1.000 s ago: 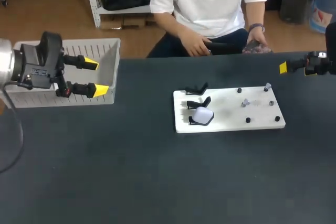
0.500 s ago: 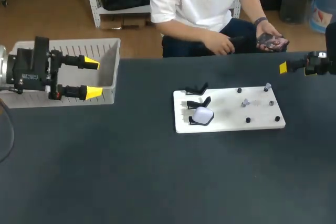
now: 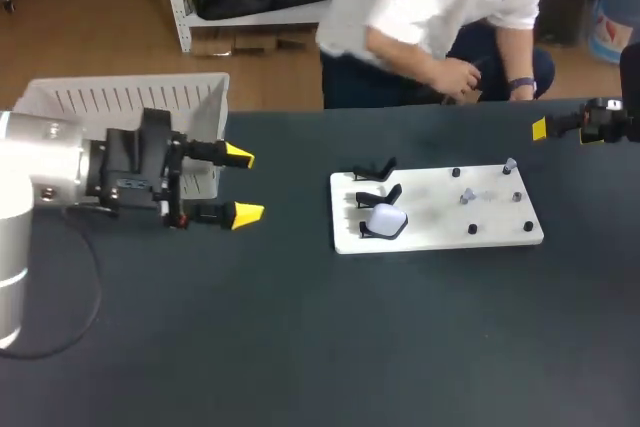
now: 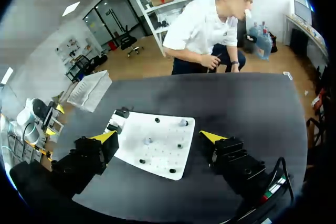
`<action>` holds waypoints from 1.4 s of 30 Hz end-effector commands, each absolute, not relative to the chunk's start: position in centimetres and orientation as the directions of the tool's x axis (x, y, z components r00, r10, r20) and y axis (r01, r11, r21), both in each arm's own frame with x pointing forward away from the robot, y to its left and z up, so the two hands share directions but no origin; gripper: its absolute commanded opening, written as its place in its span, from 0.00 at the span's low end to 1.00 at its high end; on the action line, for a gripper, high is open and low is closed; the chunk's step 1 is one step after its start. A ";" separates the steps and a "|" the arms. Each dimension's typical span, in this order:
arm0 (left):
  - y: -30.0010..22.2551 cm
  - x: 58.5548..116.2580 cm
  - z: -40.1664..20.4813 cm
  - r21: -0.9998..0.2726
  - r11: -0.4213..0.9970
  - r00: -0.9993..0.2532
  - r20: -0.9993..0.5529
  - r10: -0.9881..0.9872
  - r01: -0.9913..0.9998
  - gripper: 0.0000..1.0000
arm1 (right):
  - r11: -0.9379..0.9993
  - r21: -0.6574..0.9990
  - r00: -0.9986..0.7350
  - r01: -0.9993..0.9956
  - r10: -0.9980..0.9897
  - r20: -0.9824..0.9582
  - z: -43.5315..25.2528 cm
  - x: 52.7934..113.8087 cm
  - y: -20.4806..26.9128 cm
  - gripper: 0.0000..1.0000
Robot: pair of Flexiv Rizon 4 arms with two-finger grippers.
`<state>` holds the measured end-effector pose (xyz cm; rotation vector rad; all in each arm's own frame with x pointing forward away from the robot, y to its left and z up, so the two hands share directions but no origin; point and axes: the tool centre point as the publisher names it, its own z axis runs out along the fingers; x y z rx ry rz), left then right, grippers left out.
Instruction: Pick up each earbud case from the left stands, insert the matching earbuds, close the lid, and place the case in the box.
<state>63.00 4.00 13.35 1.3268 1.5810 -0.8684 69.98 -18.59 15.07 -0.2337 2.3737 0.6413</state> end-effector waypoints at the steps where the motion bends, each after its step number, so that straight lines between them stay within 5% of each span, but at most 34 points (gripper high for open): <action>1: -0.5 65.3 11.0 -0.021 0.097 -0.059 -0.910 0.410 0.995 1.00 | 0.864 0.386 -0.767 -0.324 -0.001 -0.642 15.1 70.0 -18.6 1.00; 21: -10.4 64.1 5.9 -0.092 -0.002 -0.081 -0.889 0.450 0.996 1.00 | 0.864 0.386 -0.767 -0.324 -0.001 -0.642 15.1 70.0 -18.6 1.00; 42: -10.3 64.6 5.8 -0.090 0.016 -0.088 -0.888 0.452 0.996 1.00 | 0.864 0.386 -0.767 -0.324 -0.001 -0.642 15.1 70.0 -18.6 1.00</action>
